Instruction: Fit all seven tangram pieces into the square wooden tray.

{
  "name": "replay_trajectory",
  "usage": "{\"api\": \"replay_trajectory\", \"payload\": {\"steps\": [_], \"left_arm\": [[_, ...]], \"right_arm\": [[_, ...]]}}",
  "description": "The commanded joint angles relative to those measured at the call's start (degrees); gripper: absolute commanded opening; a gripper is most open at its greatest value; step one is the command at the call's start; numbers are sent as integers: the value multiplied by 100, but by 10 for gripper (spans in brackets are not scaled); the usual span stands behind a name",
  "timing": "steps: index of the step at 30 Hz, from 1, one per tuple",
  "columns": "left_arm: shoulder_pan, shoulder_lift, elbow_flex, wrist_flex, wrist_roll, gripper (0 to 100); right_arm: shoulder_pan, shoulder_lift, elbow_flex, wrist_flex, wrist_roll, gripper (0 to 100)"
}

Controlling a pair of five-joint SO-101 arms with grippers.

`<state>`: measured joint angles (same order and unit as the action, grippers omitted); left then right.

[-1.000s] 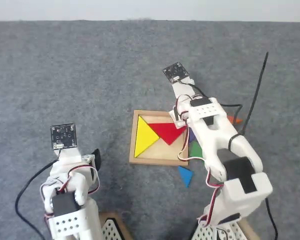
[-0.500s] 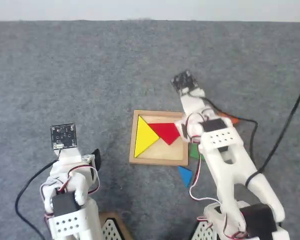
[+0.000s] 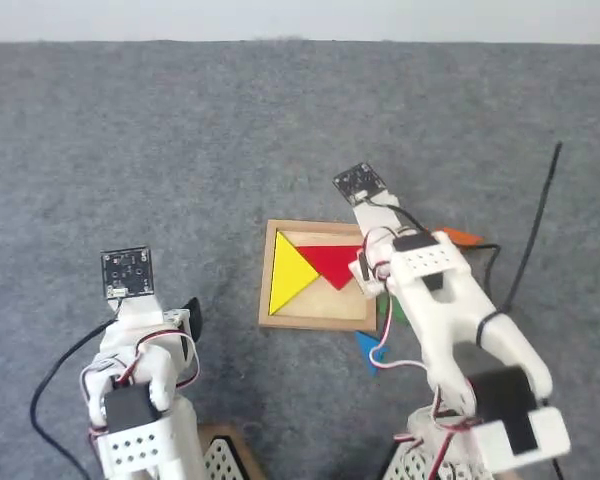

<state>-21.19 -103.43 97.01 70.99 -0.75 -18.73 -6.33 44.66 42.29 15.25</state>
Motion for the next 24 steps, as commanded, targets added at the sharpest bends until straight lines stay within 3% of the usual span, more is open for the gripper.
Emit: {"api": "replay_trajectory", "payload": {"steps": [1, 11, 19, 24], "left_arm": [[-26, -105, -57, 26, -26, 234], [-26, -105, -57, 26, -26, 234], [-26, -105, -57, 26, -26, 234], [-26, -105, -57, 26, -26, 234]], "right_arm": [[48, 365, -686, -66, 18, 8], [48, 1253, -1873, -22, 44, 8], [-479, 1270, -1890, 22, 53, 8], [-338, 910, -1829, 233, 26, 8]]}}
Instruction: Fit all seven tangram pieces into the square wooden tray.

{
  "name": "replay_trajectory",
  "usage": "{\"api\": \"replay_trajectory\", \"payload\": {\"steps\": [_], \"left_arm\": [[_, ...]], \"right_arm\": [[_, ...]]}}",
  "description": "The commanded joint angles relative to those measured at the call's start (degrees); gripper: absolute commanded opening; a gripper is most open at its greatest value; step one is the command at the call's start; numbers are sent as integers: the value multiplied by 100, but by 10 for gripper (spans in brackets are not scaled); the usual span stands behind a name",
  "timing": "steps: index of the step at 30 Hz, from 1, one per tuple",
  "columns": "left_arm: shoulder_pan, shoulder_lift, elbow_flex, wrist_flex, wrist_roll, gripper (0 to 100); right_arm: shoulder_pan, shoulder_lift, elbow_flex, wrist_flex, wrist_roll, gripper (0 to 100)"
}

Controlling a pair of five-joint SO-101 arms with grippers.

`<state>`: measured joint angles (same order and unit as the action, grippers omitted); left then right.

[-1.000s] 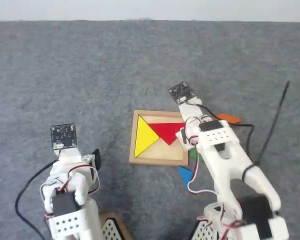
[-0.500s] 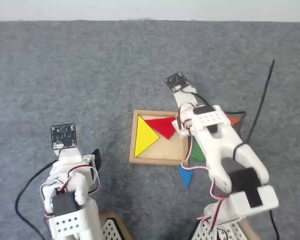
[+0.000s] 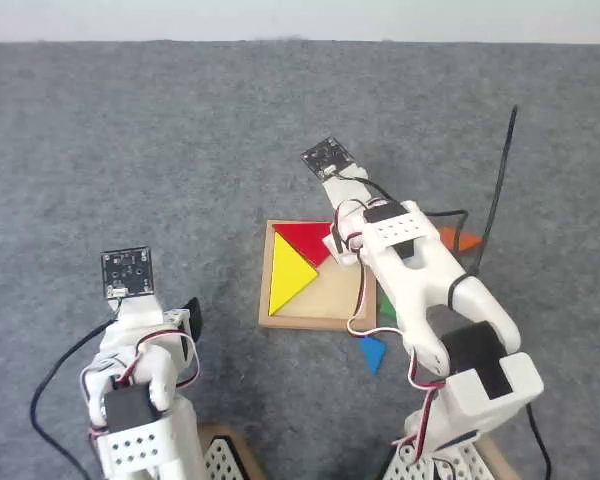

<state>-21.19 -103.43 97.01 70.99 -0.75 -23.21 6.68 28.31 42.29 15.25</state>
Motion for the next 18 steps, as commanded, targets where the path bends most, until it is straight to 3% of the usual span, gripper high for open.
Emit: {"api": "replay_trajectory", "payload": {"steps": [1, 10, 18], "left_arm": [[-26, -105, -57, 26, -26, 234], [-26, -105, -57, 26, -26, 234], [-26, -105, -57, 26, -26, 234]], "right_arm": [[189, -514, -193, 295, 18, 8], [716, -1174, -387, 435, 9, 8], [-479, -426, -1512, 251, 9, 8]]}}
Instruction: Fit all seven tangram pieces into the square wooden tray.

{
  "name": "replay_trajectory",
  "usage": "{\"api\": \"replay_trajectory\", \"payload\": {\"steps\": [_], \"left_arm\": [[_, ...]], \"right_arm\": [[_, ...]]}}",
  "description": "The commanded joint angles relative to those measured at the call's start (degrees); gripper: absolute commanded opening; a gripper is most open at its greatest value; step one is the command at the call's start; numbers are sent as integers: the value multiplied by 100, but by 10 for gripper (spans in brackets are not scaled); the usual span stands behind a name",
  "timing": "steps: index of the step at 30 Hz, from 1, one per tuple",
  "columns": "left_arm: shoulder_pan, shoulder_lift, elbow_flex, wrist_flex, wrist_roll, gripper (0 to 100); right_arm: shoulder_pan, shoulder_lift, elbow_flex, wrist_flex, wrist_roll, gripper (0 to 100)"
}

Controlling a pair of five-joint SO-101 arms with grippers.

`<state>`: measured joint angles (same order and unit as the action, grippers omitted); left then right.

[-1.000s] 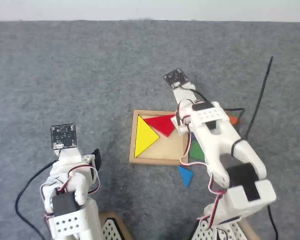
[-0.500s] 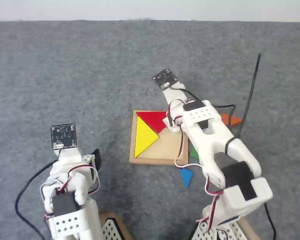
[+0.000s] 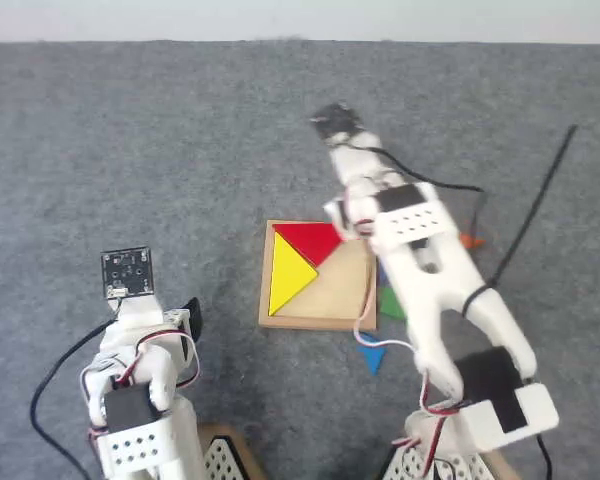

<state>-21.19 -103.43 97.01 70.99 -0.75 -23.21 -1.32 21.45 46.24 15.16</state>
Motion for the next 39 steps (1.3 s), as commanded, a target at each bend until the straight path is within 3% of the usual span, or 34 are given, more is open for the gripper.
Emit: {"api": "replay_trajectory", "payload": {"steps": [1, 9, 18, 30, 39], "left_arm": [[-26, -105, -57, 26, -26, 234], [-26, -105, -57, 26, -26, 234], [-26, -105, -57, 26, -26, 234], [-26, -105, -57, 26, -26, 234], [-26, -105, -57, 26, -26, 234]], "right_arm": [[-567, 611, -1011, -119, 18, 8], [-655, 2246, -2198, -92, -114, 8], [-629, 2281, -1881, 84, -132, 8], [-119, 1481, -1152, 110, -97, 8], [1253, -716, -105, 470, -105, 9]]}}
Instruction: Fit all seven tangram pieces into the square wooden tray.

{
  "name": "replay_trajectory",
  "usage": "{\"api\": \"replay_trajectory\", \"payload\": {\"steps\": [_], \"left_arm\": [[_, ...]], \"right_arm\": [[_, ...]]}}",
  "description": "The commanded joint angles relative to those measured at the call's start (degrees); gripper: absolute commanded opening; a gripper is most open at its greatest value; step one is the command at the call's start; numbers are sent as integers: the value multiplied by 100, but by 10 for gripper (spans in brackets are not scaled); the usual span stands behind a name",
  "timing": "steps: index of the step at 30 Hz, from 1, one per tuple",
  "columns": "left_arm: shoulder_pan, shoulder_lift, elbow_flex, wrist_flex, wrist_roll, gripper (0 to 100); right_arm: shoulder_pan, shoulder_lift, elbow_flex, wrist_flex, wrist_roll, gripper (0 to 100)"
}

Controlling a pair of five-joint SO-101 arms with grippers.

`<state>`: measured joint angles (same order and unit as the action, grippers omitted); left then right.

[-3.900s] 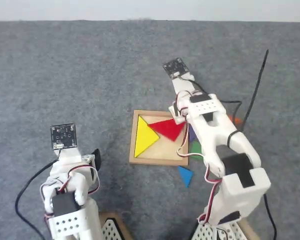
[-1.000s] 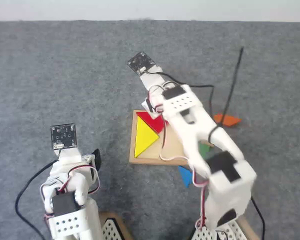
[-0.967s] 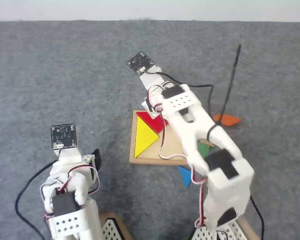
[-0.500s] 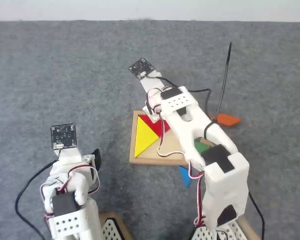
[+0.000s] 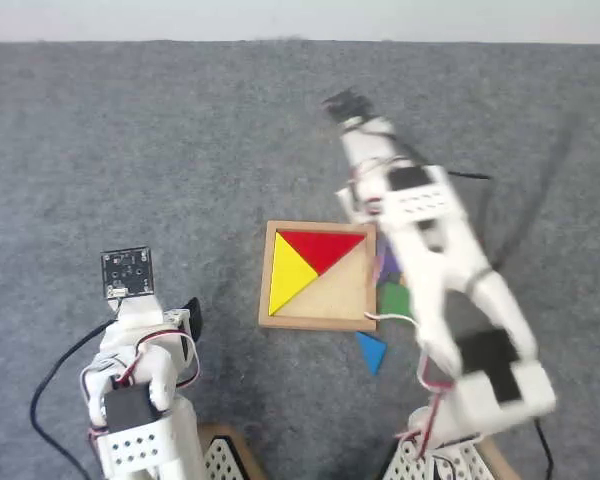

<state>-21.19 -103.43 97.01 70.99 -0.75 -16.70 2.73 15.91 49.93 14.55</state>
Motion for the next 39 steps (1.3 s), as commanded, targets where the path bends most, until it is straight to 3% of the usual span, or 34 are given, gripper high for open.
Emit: {"api": "replay_trajectory", "payload": {"steps": [1, 7, 11, 13, 18, 33, 39], "left_arm": [[-26, -105, -57, 26, -26, 234], [-26, -105, -57, 26, -26, 234], [-26, -105, -57, 26, -26, 234], [-26, -105, -57, 26, -26, 234], [-26, -105, -57, 26, -26, 234], [-26, -105, -57, 26, -26, 234], [-26, -105, -57, 26, -26, 234]], "right_arm": [[681, -1191, 607, 101, -44, 9], [1525, -1174, 844, 532, 0, 9], [1851, -998, 580, 778, 844, 44], [1930, -804, 422, 875, 897, 83], [1947, -251, 114, 884, 1407, 138], [1780, 708, 0, 822, 3675, 148], [1789, 734, 0, 637, 4211, 262]]}}
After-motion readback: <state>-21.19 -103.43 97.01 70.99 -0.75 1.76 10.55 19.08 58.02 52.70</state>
